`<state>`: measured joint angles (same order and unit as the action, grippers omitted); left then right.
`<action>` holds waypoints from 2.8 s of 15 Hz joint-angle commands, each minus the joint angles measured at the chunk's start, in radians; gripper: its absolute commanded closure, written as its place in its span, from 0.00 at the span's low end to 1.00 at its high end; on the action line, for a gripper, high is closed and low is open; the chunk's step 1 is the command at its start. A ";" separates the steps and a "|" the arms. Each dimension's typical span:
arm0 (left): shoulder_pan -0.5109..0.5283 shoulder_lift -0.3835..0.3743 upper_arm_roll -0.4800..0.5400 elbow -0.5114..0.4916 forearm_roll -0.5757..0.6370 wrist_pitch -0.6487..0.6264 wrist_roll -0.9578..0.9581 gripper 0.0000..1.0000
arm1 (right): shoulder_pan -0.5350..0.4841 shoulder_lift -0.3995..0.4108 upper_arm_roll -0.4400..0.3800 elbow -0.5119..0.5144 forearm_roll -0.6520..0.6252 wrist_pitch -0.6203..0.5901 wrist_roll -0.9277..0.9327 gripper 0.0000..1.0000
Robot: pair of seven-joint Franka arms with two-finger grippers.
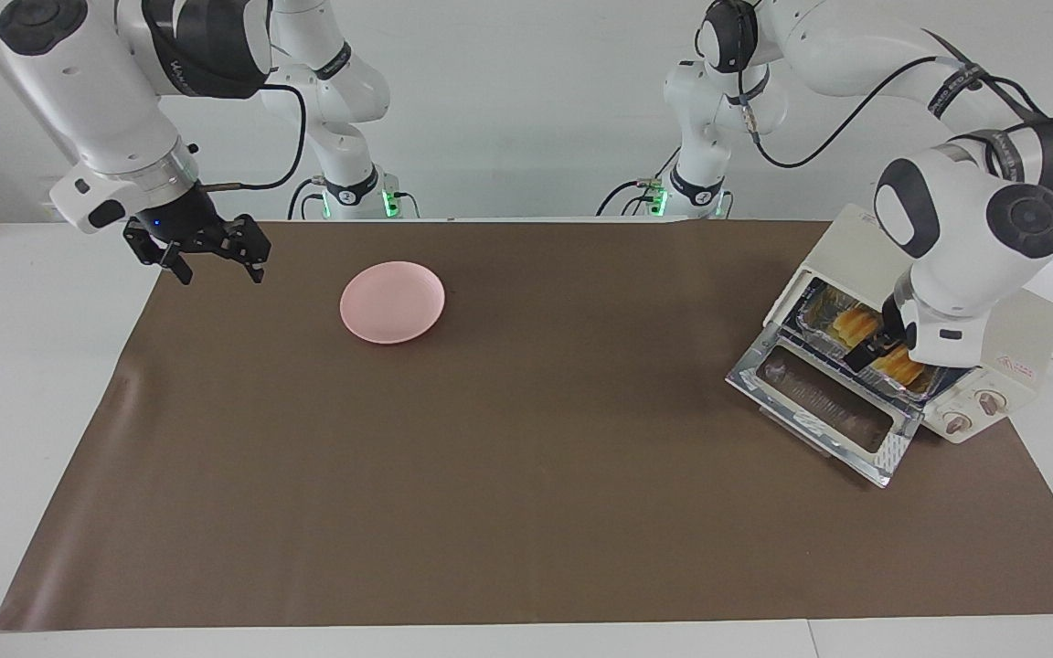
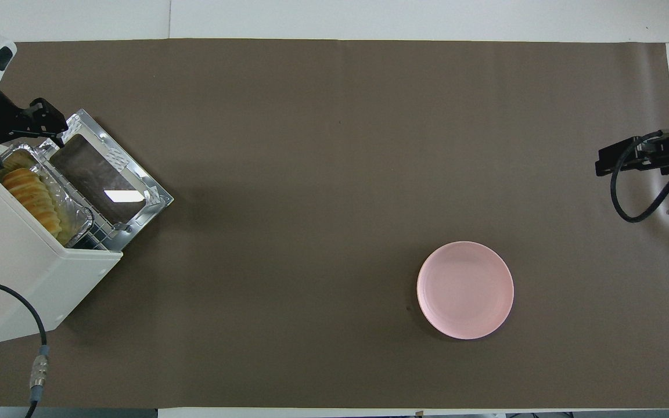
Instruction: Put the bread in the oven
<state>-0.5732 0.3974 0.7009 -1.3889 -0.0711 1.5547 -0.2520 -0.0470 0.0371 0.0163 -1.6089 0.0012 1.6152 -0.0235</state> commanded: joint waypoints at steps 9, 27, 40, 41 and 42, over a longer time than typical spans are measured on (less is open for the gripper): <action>-0.034 -0.161 -0.041 0.026 -0.058 -0.182 0.349 0.00 | -0.007 -0.006 0.002 0.003 0.016 -0.015 0.013 0.00; 0.338 -0.379 -0.543 -0.154 0.045 -0.085 0.408 0.00 | -0.007 -0.006 0.002 0.003 0.016 -0.015 0.013 0.00; 0.516 -0.443 -0.706 -0.226 0.066 -0.090 0.365 0.00 | -0.007 -0.006 0.002 0.003 0.016 -0.015 0.013 0.00; 0.520 -0.442 -0.706 -0.228 0.065 -0.087 0.365 0.00 | -0.007 -0.006 0.002 0.003 0.016 -0.015 0.013 0.00; 0.520 -0.437 -0.706 -0.231 0.063 -0.082 0.365 0.00 | -0.005 -0.006 0.002 0.003 0.016 -0.015 0.013 0.00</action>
<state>-0.0738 -0.0172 0.0110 -1.5799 -0.0230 1.4409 0.1219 -0.0470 0.0371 0.0163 -1.6089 0.0012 1.6152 -0.0234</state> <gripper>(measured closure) 0.000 0.000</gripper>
